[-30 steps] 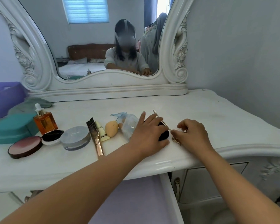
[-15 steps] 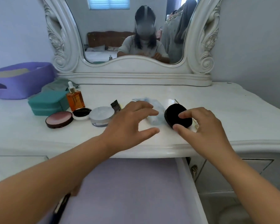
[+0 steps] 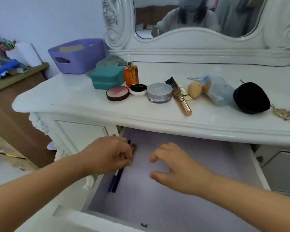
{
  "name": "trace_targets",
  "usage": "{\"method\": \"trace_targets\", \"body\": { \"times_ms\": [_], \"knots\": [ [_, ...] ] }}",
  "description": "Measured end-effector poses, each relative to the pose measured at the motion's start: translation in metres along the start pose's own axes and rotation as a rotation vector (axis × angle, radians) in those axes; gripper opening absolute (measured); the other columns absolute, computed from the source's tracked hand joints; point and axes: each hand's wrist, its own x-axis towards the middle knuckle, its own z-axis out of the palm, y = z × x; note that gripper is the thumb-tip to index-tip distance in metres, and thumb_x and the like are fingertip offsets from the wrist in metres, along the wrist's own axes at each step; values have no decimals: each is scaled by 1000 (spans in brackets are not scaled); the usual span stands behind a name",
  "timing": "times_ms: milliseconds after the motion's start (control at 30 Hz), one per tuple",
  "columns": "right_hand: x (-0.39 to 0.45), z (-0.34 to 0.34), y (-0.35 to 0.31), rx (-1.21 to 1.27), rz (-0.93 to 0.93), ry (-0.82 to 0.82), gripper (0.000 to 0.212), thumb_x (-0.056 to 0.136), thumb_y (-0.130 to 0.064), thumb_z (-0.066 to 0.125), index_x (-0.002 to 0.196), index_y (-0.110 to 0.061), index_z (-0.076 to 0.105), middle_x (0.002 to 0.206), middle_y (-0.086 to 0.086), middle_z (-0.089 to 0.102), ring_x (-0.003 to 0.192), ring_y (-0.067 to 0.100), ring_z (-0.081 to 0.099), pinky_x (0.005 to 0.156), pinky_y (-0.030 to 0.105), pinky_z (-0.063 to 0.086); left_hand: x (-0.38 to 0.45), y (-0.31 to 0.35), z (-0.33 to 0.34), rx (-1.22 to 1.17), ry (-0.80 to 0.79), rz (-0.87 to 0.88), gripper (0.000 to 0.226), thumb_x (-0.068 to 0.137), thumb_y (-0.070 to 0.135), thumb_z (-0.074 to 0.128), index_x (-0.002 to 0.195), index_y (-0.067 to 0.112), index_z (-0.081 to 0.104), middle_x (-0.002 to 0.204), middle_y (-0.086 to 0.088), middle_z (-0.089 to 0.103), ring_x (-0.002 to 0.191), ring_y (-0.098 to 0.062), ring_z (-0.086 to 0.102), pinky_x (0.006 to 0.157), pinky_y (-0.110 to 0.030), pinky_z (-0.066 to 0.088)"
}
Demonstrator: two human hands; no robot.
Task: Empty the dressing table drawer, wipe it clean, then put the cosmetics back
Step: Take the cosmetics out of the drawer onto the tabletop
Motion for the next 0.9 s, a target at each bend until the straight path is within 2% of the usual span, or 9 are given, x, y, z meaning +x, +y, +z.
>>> {"method": "trace_targets", "body": {
  "times_ms": [100, 233, 333, 467, 533, 600, 733, 800, 900],
  "knots": [
    [16, 19, -1, -67, -27, -109, 38, 87, -37, 57, 120, -19, 53, 120, 0, 52, 116, 16, 39, 96, 26, 35, -11, -10, 25, 148, -109, 86, 20, 79, 38, 59, 93, 30, 71, 92, 13, 66, 90, -10, 58, 77, -26, 46],
    [40, 42, 3, -170, -98, -213, 43, 89, -30, 53, 129, -16, 47, 133, 2, 48, 123, 22, 39, 102, 34, 36, -17, -26, 48, 352, -198, 130, 22, 75, 33, 48, 62, 23, 63, 66, 8, 64, 82, -18, 58, 89, -32, 36],
    [58, 59, 9, -176, -138, -258, 50, 89, -20, 49, 138, -20, 38, 144, 2, 38, 126, 26, 37, 104, 37, 34, -19, -28, 57, 532, -175, 155, 24, 72, 33, 48, 61, 23, 66, 62, 6, 64, 85, -20, 62, 105, -39, 24],
    [73, 77, 21, -185, -137, -293, 62, 91, -11, 42, 147, -24, 18, 158, -1, 10, 144, 23, 10, 117, 35, 15, -20, -15, 58, 557, -318, 94, 30, 88, 29, 42, 108, 19, 61, 110, -7, 63, 127, -24, 37, 113, -56, -6],
    [77, 79, 24, -191, -157, -283, 64, 90, -6, 40, 148, -23, 17, 158, -2, 9, 145, 20, 3, 118, 30, 5, -20, -10, 56, 542, -372, 83, 36, 90, 27, 39, 123, 22, 51, 120, -6, 59, 131, -22, 32, 110, -55, -18],
    [77, 79, 28, -181, -167, -252, 63, 89, -1, 40, 147, -19, 21, 157, -1, 17, 143, 22, 12, 116, 26, 9, -22, -11, 57, 504, -346, 110, 42, 89, 24, 39, 131, 24, 45, 120, -3, 60, 128, -21, 38, 107, -53, -24],
    [69, 77, 39, -234, -217, -222, 58, 84, 7, 47, 138, -9, 38, 147, 10, 36, 129, 29, 38, 104, 35, 37, -21, -11, 57, 497, -343, 138, 44, 89, 30, 30, 129, 22, 45, 117, 0, 61, 119, -23, 50, 106, -52, -27],
    [63, 78, 49, -320, -330, -136, 41, 76, 4, 60, 115, -9, 60, 117, 9, 60, 105, 30, 56, 83, 34, 52, -18, -12, 58, 524, -311, 178, 60, 81, 37, 11, 126, 20, 47, 118, -1, 60, 115, -25, 53, 102, -46, -34],
    [51, 72, 62, -370, -358, -103, 17, 77, -7, 50, 86, -17, 60, 86, -1, 61, 75, 19, 57, 63, 20, 44, -16, -12, 62, 468, -296, 219, 75, 72, 38, 1, 126, 17, 49, 125, -5, 56, 114, -29, 55, 102, -36, -34]
  ]
}}
